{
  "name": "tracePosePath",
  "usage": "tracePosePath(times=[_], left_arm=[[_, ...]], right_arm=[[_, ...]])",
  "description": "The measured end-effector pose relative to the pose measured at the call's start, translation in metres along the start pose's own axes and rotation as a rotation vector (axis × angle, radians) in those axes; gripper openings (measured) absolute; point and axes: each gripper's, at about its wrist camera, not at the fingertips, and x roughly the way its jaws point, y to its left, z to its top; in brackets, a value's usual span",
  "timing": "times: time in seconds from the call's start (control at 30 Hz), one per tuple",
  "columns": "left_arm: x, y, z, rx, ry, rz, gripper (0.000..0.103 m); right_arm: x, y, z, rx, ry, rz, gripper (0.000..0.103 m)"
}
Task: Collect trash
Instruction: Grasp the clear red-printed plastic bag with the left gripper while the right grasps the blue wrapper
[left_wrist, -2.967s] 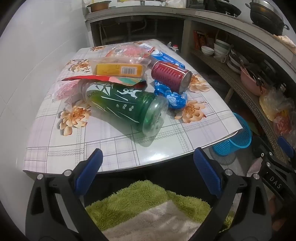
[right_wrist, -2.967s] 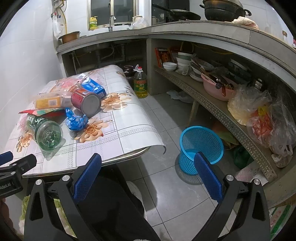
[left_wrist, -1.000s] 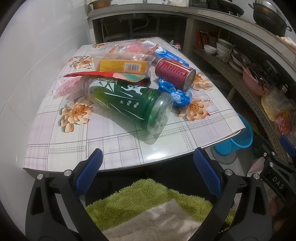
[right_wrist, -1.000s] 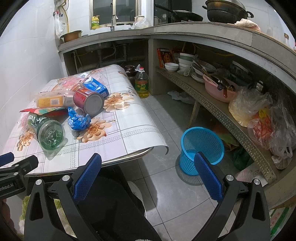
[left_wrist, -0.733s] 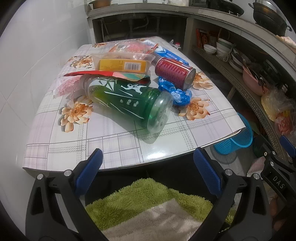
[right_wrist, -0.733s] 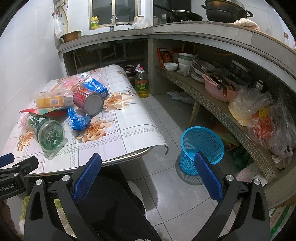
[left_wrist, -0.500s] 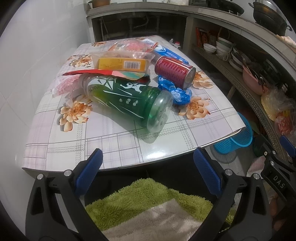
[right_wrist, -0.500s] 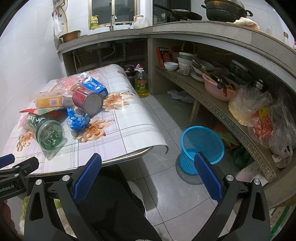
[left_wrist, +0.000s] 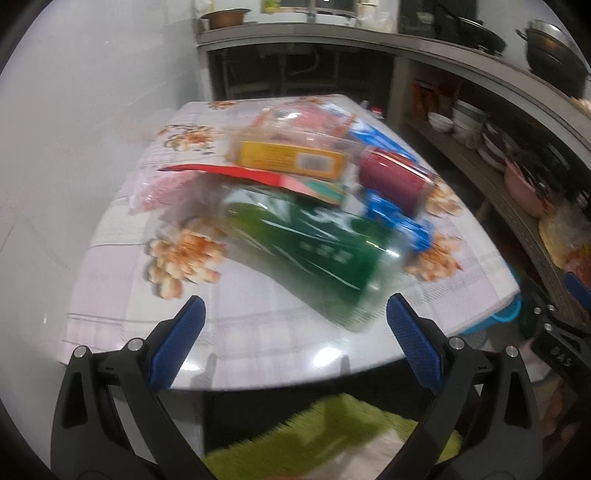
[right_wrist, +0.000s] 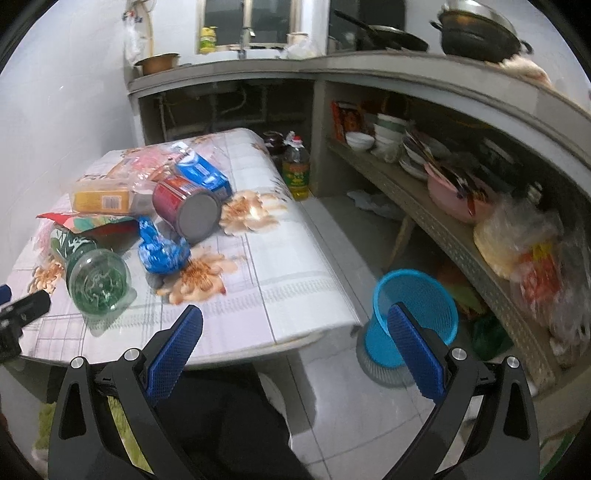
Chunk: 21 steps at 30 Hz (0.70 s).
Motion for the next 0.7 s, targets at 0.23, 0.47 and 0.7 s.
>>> tracePosePath(times=[0.23, 0.47, 0.7], left_arm=[[0.016, 0.067, 0.029, -0.146, -0.005, 0.064, 0.094], [0.023, 0.121, 0.038, -0.166, -0.154, 0.07, 0.095], [0.051, 0.13, 0.048, -0.041, -0.17, 0.168, 0.094]], right_arm=[[0.019, 0.012, 0.028, -0.04, -0.055, 0.107, 0.098], [0.045, 0.017, 0.039, -0.041, -0.029, 0.148, 0.098], [0.066, 0.016, 0.04, -0.013, 0.017, 0.175, 0.098]])
